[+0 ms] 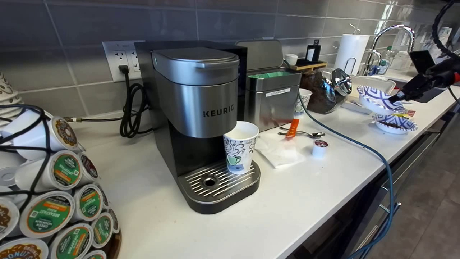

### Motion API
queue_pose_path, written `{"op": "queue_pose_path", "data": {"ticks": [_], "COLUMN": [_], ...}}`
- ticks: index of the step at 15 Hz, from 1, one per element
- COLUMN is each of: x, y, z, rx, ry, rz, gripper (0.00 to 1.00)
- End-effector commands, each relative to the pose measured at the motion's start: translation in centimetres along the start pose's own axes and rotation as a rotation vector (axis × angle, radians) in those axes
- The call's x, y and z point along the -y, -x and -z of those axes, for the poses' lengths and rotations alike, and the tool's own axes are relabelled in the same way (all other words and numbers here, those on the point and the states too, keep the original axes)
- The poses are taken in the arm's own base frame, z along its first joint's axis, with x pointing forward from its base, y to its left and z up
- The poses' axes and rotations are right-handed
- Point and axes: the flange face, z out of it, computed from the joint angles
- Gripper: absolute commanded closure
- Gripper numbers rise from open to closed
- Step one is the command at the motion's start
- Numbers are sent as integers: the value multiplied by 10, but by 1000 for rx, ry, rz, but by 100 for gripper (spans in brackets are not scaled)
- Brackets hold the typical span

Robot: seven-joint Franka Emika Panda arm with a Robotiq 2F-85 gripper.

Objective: Put the purple packet in the pack, and then pour the bowl's contents into the empty one

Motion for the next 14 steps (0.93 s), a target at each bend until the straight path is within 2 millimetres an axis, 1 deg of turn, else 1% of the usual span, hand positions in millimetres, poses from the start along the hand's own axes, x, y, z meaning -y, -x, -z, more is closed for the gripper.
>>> {"op": "queue_pose_path", "data": {"ticks": [1,4,6,10,14], "x": [-17,-18,-17,-14,-8], "y": [-13,-20,-22,-27,-36], "z": [-4,-9,-16,-27,-35], "rx": [-21,-26,39,166,195], "ry": [191,374,427,420,382], "rz": [-51,-56,-53,-46,-25], "gripper": [99,99,99,99,99]}}
